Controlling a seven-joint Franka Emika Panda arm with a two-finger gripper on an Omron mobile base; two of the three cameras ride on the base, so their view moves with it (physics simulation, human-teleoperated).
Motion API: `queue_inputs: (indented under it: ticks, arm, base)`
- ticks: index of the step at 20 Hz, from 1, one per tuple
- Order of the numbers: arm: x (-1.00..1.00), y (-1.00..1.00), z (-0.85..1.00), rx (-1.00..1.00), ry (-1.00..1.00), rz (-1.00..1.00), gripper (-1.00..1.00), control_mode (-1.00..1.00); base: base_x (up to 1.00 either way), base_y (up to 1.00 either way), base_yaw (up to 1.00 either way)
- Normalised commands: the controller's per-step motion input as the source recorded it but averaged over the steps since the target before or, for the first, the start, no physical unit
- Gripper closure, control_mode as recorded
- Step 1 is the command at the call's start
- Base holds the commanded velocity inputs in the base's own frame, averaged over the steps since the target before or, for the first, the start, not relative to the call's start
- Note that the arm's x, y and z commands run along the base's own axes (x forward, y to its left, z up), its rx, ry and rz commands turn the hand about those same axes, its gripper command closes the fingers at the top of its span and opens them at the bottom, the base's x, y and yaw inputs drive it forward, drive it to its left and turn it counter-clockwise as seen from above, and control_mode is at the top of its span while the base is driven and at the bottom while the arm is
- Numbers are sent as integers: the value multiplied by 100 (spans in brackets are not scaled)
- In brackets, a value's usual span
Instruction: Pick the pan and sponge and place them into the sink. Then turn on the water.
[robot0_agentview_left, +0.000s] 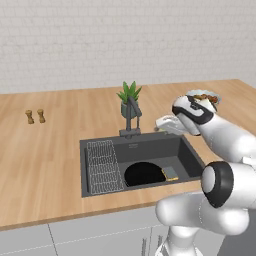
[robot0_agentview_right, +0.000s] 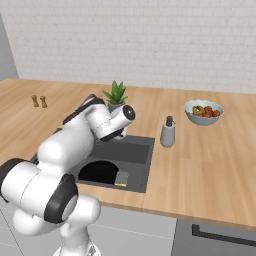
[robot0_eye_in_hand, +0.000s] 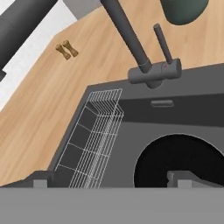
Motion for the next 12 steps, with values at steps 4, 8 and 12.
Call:
queue_inputs:
  ticks: [4,8,12]
  arm:
    - [48,2,0,5,3,0,-100,-100]
    - [40,0,-4,8,0,0,-100,-100]
    - [23,1,-20,3,0,0,-100,-100]
  base:
    - [0,0,0]
    - [0,0,0]
    - [0,0,0]
